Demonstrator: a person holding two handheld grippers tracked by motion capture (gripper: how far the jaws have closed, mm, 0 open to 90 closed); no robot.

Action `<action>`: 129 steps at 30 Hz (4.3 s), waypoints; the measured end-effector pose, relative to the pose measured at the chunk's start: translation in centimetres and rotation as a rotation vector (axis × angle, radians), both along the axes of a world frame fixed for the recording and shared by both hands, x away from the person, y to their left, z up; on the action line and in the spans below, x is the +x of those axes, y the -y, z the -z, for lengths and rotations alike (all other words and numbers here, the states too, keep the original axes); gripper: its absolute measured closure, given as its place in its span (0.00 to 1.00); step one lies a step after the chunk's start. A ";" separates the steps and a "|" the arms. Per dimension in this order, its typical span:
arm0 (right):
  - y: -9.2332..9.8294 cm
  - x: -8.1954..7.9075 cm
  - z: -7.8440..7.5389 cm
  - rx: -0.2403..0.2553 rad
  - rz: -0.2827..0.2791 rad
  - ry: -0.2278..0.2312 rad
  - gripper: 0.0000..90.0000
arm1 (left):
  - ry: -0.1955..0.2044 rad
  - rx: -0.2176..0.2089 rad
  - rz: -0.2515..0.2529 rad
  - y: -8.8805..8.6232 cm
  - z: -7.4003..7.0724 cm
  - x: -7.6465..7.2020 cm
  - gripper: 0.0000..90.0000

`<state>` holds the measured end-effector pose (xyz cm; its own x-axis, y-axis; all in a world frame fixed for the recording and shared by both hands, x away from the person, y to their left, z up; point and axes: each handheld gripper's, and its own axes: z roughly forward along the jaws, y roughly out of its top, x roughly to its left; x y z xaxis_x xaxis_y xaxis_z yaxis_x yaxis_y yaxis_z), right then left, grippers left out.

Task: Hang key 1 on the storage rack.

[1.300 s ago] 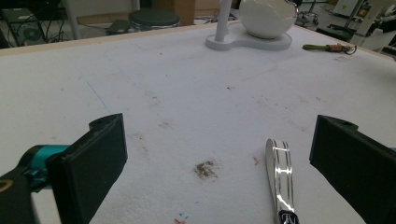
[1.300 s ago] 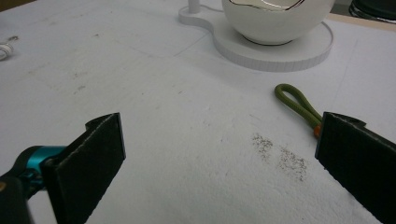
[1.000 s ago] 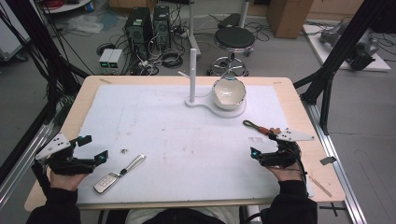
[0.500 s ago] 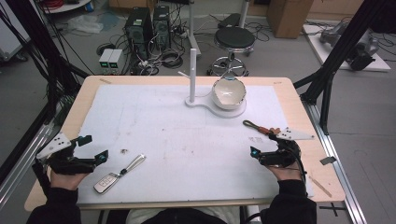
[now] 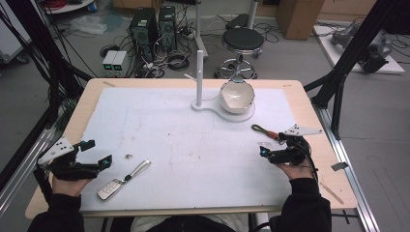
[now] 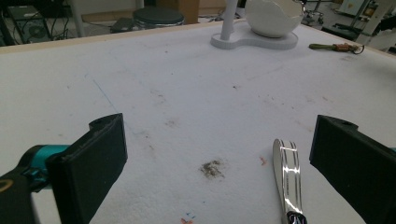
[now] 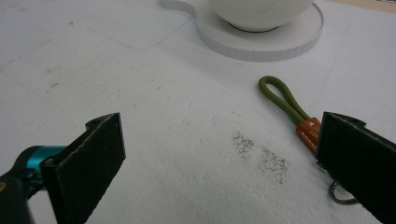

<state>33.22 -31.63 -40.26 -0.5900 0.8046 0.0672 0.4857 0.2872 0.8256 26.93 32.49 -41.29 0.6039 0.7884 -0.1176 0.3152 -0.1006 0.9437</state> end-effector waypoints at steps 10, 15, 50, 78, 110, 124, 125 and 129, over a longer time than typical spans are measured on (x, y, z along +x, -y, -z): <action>0.1 1.5 -1.3 -0.049 -0.016 -0.016 0.01 | -0.003 0.002 0.005 0.1 0.0 0.0 0.05; 0.1 2.4 -1.8 -0.083 -0.024 -0.026 0.01 | -0.003 -0.007 0.015 0.3 -0.1 -0.1 0.05; 2.2 10.7 1.5 -0.209 -0.009 -0.294 0.05 | -0.007 -0.008 0.029 0.4 0.1 0.3 0.05; 2.0 10.2 2.0 -0.340 -0.065 -0.307 0.80 | -0.013 0.000 0.033 0.5 0.1 0.4 0.05; 1.7 8.1 -5.4 -0.251 -0.028 -0.211 0.81 | -0.005 -0.004 0.032 0.7 0.0 0.5 0.05; 0.9 8.1 -9.6 -0.235 -0.016 -0.172 0.81 | -0.006 -0.015 0.036 0.6 0.1 0.7 0.05; 0.7 8.2 -9.8 -0.244 -0.017 -0.172 0.81 | -0.006 -0.016 0.037 0.6 0.1 0.7 0.05; -0.5 8.5 -10.7 -0.243 -0.028 -0.160 0.81 | -0.004 -0.021 0.038 0.5 0.1 0.7 0.05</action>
<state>41.77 -31.18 -29.60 -0.6094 0.7922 -0.0319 0.5932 0.4823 0.6446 27.66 31.96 -41.39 0.6327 0.7623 -0.1364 0.3151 -0.0925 0.9445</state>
